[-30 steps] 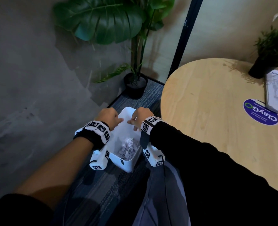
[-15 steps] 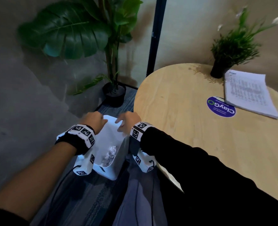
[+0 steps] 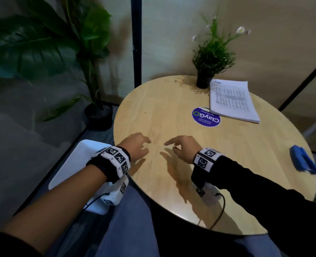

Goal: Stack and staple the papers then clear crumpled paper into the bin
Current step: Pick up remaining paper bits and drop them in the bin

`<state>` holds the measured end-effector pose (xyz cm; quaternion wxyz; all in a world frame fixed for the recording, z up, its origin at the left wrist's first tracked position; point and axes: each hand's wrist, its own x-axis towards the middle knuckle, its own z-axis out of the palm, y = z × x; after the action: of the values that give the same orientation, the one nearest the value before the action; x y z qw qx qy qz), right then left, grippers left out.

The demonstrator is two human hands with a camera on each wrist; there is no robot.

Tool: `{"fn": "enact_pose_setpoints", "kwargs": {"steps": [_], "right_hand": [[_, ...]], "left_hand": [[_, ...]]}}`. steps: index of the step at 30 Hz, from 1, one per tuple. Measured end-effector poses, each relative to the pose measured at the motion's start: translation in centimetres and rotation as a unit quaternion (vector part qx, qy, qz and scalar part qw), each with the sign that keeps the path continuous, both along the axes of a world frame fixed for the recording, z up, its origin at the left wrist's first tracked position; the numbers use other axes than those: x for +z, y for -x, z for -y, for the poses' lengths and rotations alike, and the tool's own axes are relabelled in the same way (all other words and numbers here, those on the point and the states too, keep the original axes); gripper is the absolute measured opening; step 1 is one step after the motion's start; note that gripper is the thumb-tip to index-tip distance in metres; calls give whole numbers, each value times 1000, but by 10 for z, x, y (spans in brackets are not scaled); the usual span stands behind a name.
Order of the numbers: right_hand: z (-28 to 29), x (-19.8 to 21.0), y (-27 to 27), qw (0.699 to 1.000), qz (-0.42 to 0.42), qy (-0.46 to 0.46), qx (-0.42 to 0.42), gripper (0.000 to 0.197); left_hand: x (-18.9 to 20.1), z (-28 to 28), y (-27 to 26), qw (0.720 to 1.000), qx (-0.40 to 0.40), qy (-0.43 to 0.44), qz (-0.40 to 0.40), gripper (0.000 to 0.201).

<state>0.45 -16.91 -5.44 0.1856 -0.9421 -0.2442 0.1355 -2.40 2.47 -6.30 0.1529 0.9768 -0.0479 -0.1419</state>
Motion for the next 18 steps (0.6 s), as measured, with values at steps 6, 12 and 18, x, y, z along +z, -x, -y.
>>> {"fn": "enact_pose_setpoints", "kwargs": {"steps": [6, 12, 18], "right_hand": [[101, -24, -10, 979, -44, 183, -80, 54], [138, -49, 6, 939, 3, 339, -63, 71], [119, -53, 15, 938, 48, 341, 28, 88]], "left_hand": [[-20, 60, 6, 976, -102, -143, -129, 80], [-42, 80, 25, 975, -98, -137, -146, 100], [-50, 136, 50, 977, -127, -128, -111, 110]]}}
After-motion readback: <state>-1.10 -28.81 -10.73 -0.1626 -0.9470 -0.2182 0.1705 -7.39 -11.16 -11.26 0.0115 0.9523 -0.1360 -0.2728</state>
